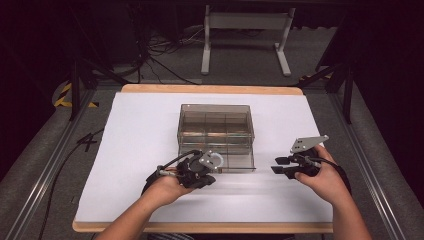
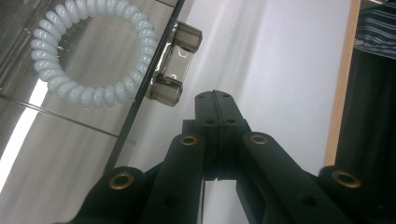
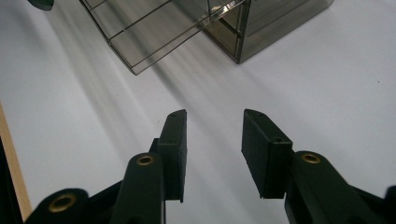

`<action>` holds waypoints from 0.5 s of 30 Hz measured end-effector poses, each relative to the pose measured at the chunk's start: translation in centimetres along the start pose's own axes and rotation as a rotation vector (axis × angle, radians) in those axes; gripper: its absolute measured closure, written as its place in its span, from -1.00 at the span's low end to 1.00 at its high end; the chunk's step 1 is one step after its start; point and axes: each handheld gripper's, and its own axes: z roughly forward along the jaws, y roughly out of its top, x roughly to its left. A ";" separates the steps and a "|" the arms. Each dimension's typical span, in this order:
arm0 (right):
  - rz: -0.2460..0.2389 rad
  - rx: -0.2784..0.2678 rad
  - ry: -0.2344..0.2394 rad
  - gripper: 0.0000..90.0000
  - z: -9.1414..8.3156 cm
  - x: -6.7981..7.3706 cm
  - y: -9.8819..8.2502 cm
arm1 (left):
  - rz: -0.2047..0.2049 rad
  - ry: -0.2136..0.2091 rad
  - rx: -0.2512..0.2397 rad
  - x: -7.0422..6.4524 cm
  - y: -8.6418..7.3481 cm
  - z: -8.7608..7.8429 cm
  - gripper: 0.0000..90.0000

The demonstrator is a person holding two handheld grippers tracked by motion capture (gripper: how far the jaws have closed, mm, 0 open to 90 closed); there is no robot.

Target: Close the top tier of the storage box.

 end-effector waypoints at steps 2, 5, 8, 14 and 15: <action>0.001 -0.001 0.000 0.37 0.0 0.0 0.0 | -0.003 0.009 -0.011 0.1 0.0 0.0 1.00; -0.001 -0.002 -0.001 0.37 -0.1 0.0 0.0 | -0.010 0.007 -0.014 0.2 0.0 0.1 1.00; -0.002 -0.004 -0.001 0.37 -0.1 0.0 0.0 | -0.013 0.005 -0.001 0.2 -0.1 0.5 1.00; -0.003 -0.004 0.000 0.36 -0.1 0.0 0.0 | -0.034 0.016 -0.005 0.5 -0.2 0.6 1.00; -0.004 -0.004 0.000 0.36 -0.1 0.0 0.0 | -0.035 0.017 -0.012 0.6 -0.2 0.6 1.00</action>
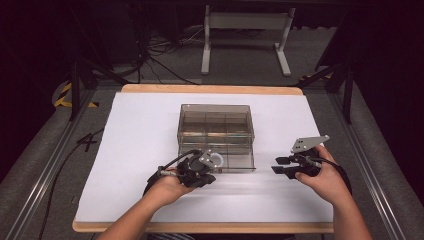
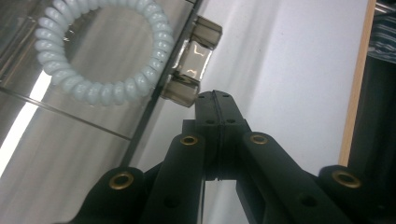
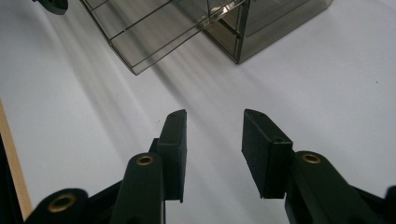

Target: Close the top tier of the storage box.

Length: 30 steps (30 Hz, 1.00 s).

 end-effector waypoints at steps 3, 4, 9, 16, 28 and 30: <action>0.000 0.000 0.000 0.36 0.0 0.0 0.0 | -0.003 0.004 -0.010 0.1 -0.1 -0.1 1.00; 0.001 0.001 0.000 0.37 0.0 0.0 0.0 | -0.003 0.009 -0.010 0.1 -0.1 -0.1 1.00; 0.001 0.001 0.001 0.36 0.0 0.1 0.0 | -0.007 0.023 -0.014 0.1 -0.1 -0.2 1.00; 0.003 0.000 -0.002 0.36 -0.1 0.0 0.0 | -0.013 0.040 -0.030 0.1 -0.2 -0.3 1.00; 0.004 0.006 -0.005 0.37 0.0 0.0 -0.1 | -0.035 0.059 -0.058 0.4 -0.2 -0.6 1.00; 0.005 0.009 -0.006 0.37 0.0 0.0 -0.2 | -0.046 0.059 -0.066 0.5 -0.2 -0.7 1.00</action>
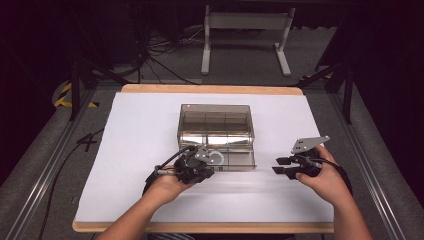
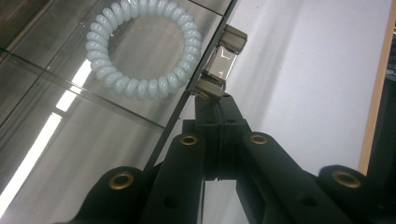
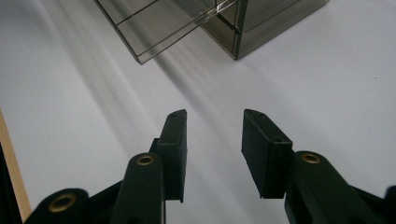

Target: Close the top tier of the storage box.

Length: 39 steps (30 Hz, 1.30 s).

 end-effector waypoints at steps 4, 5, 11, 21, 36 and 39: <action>-0.001 0.000 0.000 0.37 0.0 0.0 0.0 | -0.008 0.015 -0.009 0.2 0.0 -0.1 1.00; 0.001 0.000 0.001 0.37 0.0 0.0 -0.1 | -0.013 0.016 -0.011 0.2 0.0 -0.1 1.00; 0.002 0.000 -0.002 0.37 -0.1 0.0 -0.2 | -0.038 0.024 -0.043 0.7 0.1 -0.3 1.00; 0.003 0.004 0.004 0.37 -0.1 0.3 -0.3 | -0.054 0.041 -0.067 1.1 0.4 -0.2 1.00; 0.011 0.006 0.001 0.37 -0.2 0.4 -0.6 | -0.095 0.071 -0.100 1.9 0.7 0.1 1.00; 0.012 0.005 0.000 0.37 -0.3 0.4 -0.7 | -0.094 0.075 -0.101 2.2 0.9 0.2 1.00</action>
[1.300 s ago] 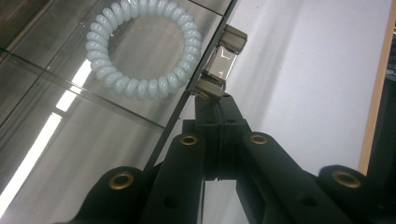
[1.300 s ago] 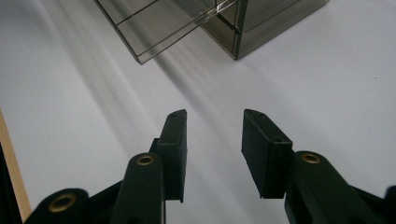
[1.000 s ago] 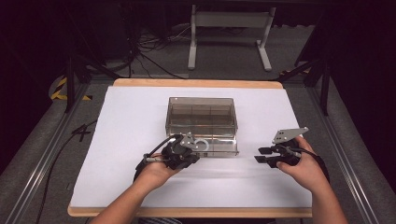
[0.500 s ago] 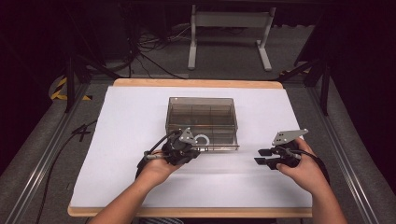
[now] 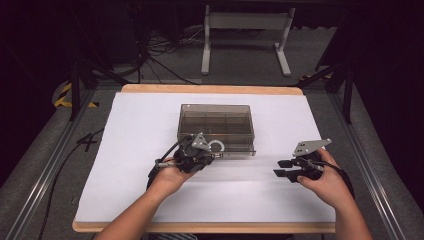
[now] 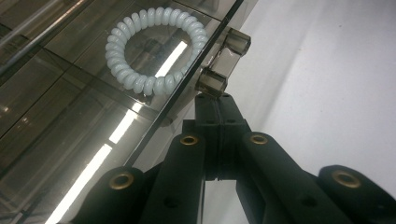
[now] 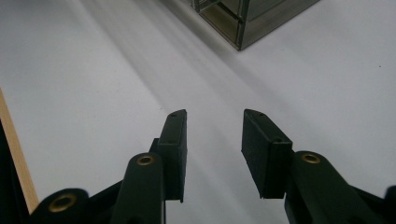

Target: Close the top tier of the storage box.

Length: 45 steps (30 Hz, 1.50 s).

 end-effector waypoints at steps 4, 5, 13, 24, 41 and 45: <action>0.000 -0.002 -0.003 0.37 -0.1 0.0 0.0 | -0.007 -0.001 -0.005 0.3 0.0 0.1 1.00; 0.000 -0.001 -0.002 0.37 -0.1 0.0 0.0 | -0.009 0.003 -0.007 0.4 0.1 0.1 1.00; -0.002 0.004 -0.001 0.37 0.1 0.0 -0.1 | -0.032 0.008 -0.022 1.1 0.1 0.3 1.00; 0.001 0.013 -0.001 0.37 0.2 0.2 -0.4 | -0.061 0.020 -0.046 2.1 0.2 0.8 1.00; 0.015 0.026 -0.007 0.37 0.1 0.4 -1.1 | -0.096 0.036 -0.092 3.1 0.2 0.8 1.00; 0.014 0.030 -0.004 0.36 0.1 0.4 -1.1 | -0.098 0.039 -0.093 3.2 0.2 0.6 1.00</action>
